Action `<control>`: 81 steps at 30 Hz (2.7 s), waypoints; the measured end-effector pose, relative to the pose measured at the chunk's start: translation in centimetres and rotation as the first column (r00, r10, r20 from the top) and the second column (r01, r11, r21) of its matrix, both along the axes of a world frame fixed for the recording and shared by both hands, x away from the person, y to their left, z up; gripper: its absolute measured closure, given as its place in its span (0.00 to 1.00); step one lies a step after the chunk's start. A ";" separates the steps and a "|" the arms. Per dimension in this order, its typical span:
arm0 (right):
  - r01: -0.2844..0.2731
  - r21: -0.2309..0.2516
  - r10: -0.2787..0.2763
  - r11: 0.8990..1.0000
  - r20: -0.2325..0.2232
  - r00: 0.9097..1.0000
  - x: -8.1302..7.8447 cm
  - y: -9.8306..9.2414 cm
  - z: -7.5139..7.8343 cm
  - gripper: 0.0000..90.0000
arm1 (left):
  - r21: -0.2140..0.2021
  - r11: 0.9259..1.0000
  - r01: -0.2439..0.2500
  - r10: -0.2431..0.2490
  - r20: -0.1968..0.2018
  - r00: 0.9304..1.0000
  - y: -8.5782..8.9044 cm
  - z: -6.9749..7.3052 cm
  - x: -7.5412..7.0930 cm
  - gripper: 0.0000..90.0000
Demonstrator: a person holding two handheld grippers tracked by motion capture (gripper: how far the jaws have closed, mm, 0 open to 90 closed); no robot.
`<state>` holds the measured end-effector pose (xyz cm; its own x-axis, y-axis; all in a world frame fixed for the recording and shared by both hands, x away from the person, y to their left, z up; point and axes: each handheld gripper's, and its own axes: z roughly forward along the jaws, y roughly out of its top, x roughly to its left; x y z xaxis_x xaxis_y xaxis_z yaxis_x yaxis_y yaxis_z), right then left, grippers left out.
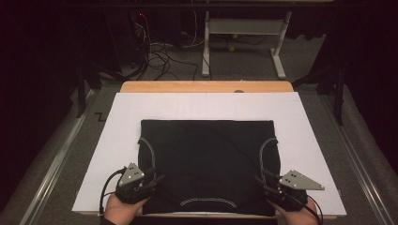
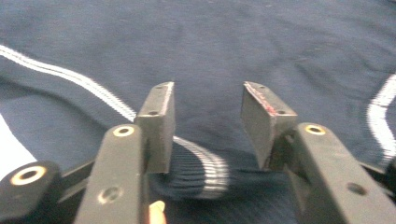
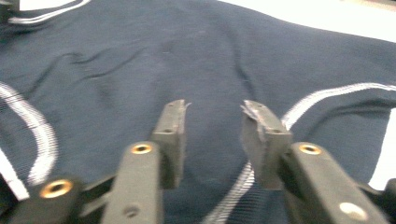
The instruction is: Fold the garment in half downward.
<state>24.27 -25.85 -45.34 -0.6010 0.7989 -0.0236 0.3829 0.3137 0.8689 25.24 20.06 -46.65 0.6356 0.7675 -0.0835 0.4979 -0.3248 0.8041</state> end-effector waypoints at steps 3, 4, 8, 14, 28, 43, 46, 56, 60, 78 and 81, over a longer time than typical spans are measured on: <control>0.044 0.013 -0.044 0.999 0.001 0.999 0.7 -0.5 -0.3 0.50 | 0.009 0.999 -0.034 0.033 0.016 0.999 0.6 -0.2 0.5 0.44; 0.051 0.018 -0.051 0.999 0.001 0.999 0.9 -0.6 -0.4 0.47 | 0.007 0.999 -0.041 0.041 0.014 0.999 0.9 -0.3 0.7 0.42; 0.078 0.040 -0.079 0.996 0.000 0.997 1.7 -0.9 -0.5 0.34 | -0.005 0.998 -0.055 0.055 0.010 0.998 1.8 -0.6 1.4 0.34; 0.136 0.060 -0.136 0.989 0.003 0.991 2.2 -1.7 -0.5 0.18 | -0.041 0.996 -0.078 0.079 0.008 0.997 3.1 -0.4 2.1 0.25; 0.183 0.080 -0.186 0.980 0.023 0.982 2.6 -2.9 -0.2 0.00 | -0.066 0.991 -0.114 0.116 0.016 0.993 3.8 0.0 2.8 0.00; 0.141 0.093 -0.148 0.986 0.074 0.986 3.0 -1.3 0.6 0.00 | -0.118 0.986 -0.117 0.119 0.010 0.993 5.5 0.3 4.0 0.00; 0.116 0.086 -0.124 0.989 0.091 0.988 2.8 0.1 1.0 0.00 | -0.119 0.986 -0.114 0.116 0.010 0.993 6.0 0.5 4.9 0.00; 0.030 0.060 -0.037 0.998 0.112 0.993 3.5 5.6 1.5 0.00 | -0.131 0.982 -0.134 0.137 0.020 0.990 7.1 1.7 7.6 0.00; -0.018 0.055 0.012 0.998 0.118 0.993 3.9 8.2 1.9 0.00 | -0.133 0.984 -0.120 0.123 0.016 0.992 6.7 2.2 8.3 0.00; -0.196 0.022 0.195 0.980 0.062 0.979 3.6 18.3 1.2 0.00 | -0.161 0.984 -0.079 0.087 0.045 0.995 5.8 5.4 11.9 0.00; -0.211 0.017 0.209 0.977 0.058 0.976 3.6 19.0 1.2 0.00 | -0.163 0.984 -0.078 0.088 0.054 0.995 5.8 5.8 12.4 0.00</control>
<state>27.84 -6.84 -44.15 -0.7537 0.6557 -0.0451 0.2615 0.3621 0.8947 37.65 25.87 -40.81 0.5776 0.7978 -0.1728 0.4665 -0.1489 0.8719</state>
